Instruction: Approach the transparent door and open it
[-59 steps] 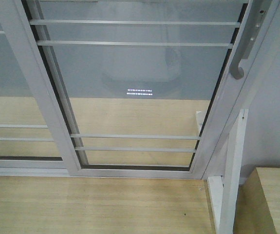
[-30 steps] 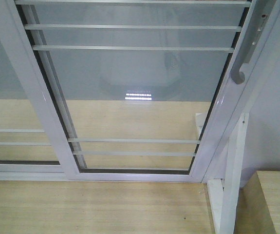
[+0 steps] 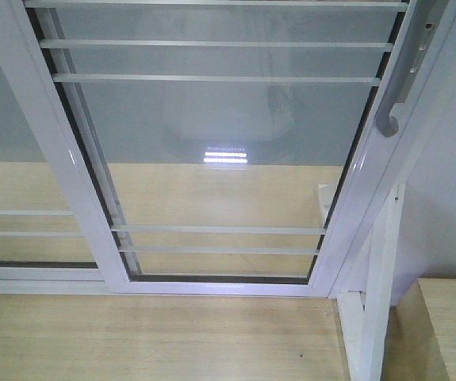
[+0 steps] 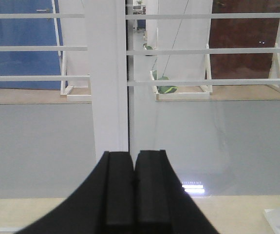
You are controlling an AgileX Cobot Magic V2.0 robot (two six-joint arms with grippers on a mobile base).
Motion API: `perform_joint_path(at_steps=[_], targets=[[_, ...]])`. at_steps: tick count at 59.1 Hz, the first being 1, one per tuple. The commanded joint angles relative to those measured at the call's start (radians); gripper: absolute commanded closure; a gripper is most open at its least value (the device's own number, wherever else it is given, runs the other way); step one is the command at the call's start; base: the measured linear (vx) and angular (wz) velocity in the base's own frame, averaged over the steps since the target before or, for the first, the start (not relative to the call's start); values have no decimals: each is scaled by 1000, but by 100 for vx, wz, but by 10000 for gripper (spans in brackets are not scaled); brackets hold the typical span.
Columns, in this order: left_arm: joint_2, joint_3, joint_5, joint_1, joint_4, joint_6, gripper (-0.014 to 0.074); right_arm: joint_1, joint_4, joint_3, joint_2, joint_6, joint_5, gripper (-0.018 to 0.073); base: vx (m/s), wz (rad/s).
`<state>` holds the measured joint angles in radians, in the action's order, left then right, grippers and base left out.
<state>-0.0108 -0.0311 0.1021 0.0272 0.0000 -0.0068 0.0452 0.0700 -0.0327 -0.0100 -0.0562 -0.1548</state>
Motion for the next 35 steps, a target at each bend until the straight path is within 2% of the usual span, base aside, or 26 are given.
perform_joint_path(at_steps=[1,35], targets=[[-14,-13,-83,6,-6,-8,603,4,5,-1,-15,10,86,566,0,-1],[-14,-13,-83,6,-6,-8,603,4,5,-1,-15,10,86,566,0,0]])
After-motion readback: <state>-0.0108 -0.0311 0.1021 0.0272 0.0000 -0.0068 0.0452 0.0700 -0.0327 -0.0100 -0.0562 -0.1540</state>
